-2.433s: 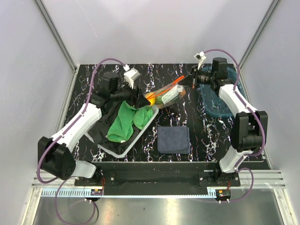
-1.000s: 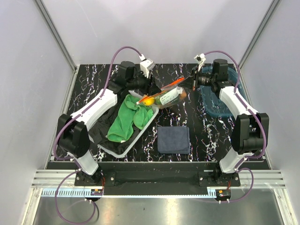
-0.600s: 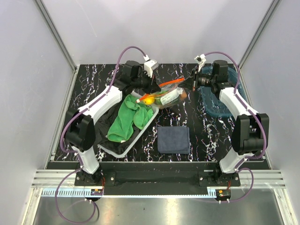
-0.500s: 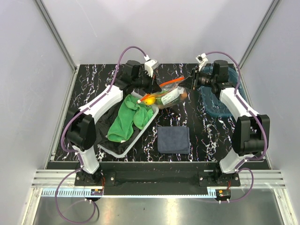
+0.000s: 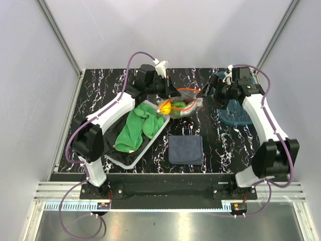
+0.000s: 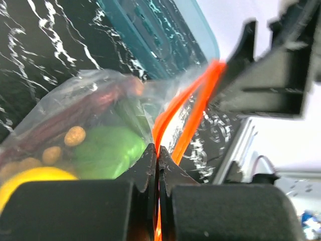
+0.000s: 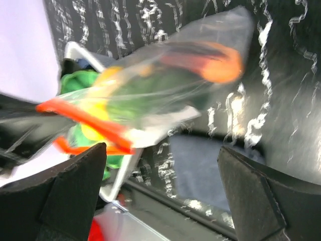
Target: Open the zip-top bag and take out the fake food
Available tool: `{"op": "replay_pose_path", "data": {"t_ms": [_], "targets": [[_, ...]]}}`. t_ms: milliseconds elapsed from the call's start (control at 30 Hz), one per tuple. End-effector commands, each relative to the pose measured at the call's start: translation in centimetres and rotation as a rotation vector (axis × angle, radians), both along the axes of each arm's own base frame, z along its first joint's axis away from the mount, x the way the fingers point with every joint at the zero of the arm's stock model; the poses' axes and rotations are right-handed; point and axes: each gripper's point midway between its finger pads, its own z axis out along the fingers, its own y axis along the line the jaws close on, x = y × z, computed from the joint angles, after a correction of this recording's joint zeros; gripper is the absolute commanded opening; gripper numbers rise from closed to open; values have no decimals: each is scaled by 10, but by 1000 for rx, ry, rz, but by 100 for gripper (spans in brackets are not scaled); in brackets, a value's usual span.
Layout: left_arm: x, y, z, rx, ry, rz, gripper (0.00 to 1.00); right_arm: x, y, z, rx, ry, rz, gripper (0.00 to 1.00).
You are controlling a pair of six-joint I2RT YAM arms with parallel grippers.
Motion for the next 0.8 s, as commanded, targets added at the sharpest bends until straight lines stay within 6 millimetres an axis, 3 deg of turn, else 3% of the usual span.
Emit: {"op": "replay_pose_path", "data": {"t_ms": [0, 33, 100, 233, 333, 500, 567, 600, 633, 700, 767], "targets": [[5, -10, 50, -142, -3, 85, 0, -27, 3, 36, 109, 32, -126, 100], [5, -11, 49, -150, 24, 108, 0, -27, 5, 42, 125, 4, -132, 100], [6, -12, 53, -169, 35, 123, 0, -32, 9, 33, 174, 41, -148, 99], [3, -20, 61, -192, 43, 131, 0, -32, 26, 29, 225, 19, -117, 86], [1, -25, 61, -188, 62, 124, 0, -44, 33, 16, 201, 62, -127, 78], [-3, -29, 59, -198, 95, 116, 0, -37, 39, -14, 173, 113, -197, 71], [-3, -31, 58, -211, 82, 114, 0, -31, 45, -17, 162, 128, -165, 63], [-2, -32, 56, -212, 81, 114, 0, -29, 46, -30, 140, 165, -157, 60], [-2, -32, 55, -210, 81, 112, 0, -31, 46, -32, 125, 196, -154, 49], [-1, -32, 48, -195, 78, 111, 0, -43, 41, -43, 71, 263, -143, 39], [1, -32, 50, -201, 31, 102, 0, -46, 35, -37, 36, 240, -142, 28]]}}
